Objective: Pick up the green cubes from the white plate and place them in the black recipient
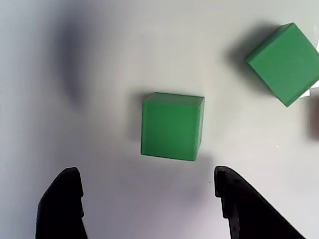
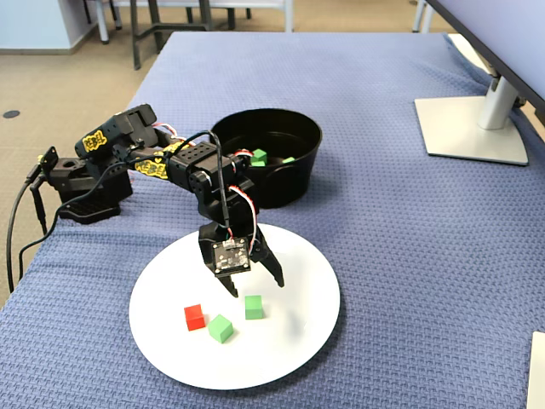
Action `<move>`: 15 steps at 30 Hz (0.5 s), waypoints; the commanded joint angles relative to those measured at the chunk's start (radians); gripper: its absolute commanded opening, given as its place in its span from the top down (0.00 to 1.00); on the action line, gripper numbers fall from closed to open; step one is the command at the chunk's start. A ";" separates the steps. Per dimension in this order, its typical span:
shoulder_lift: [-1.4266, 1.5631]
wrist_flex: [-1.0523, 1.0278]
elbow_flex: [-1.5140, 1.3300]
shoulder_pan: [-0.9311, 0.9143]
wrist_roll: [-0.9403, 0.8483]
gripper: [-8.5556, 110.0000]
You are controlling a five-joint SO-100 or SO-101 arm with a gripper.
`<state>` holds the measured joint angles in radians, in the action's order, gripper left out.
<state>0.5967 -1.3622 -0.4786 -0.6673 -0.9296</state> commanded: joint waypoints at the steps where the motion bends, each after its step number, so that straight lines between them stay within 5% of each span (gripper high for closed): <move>1: 0.021 -0.006 0.069 -0.018 -0.049 0.70; 15: 0.000 0.009 0.089 -0.043 -0.121 0.71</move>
<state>0.5783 -1.3622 -0.4648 -0.6980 -1.0293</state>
